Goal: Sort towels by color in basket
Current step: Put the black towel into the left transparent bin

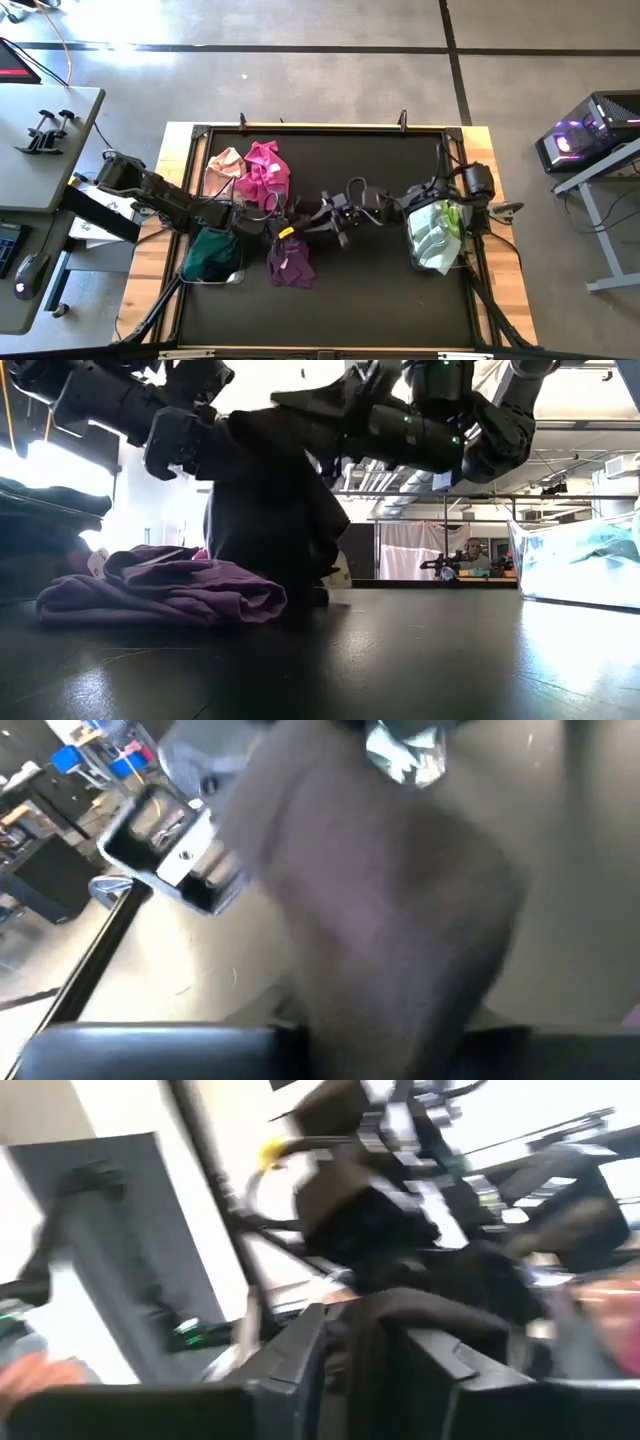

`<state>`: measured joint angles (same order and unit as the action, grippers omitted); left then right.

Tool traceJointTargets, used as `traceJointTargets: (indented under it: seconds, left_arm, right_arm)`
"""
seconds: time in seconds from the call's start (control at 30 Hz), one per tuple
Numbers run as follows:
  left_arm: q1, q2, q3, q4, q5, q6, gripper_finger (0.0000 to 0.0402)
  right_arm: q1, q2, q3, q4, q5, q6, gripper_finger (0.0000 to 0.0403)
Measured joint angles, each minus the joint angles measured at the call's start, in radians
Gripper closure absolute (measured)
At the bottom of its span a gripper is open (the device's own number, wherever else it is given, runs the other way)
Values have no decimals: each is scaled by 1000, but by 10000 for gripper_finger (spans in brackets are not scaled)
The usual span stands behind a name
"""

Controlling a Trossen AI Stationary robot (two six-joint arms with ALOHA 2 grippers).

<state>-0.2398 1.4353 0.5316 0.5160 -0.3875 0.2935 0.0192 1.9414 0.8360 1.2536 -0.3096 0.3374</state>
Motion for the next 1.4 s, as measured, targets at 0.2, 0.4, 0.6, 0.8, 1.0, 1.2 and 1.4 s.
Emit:
traceJointTargets:
  seconds: [0.2, 0.4, 0.6, 0.8, 1.0, 1.2, 1.4]
  left_arm:
    - [-13, -2, 2, 8, -7, -5, 390]
    - [-50, -37, 3, 2, -86, 31, 397]
    - [-87, -130, -2, -116, -184, 29, 399]
    - [-123, -212, -2, -226, -358, -1, 400]
    - [-133, -265, -2, -175, -495, 6, 400]
    - [-185, -339, -1, -85, -463, 116, 401]
    - [-304, -463, 5, -16, -305, 258, 401]
  right_arm:
    - [-21, -95, -1, -45, -149, 17, 277]
    - [-1, -225, -2, -252, -63, -112, 277]
    - [52, -338, 2, -604, 294, -188, 277]
    - [107, -360, 2, -874, 585, -158, 277]
    - [128, -335, 0, -1042, 778, -41, 277]
    - [125, -279, 1, -1023, 795, 2, 277]
    - [126, -245, 1, -979, 777, -5, 277]
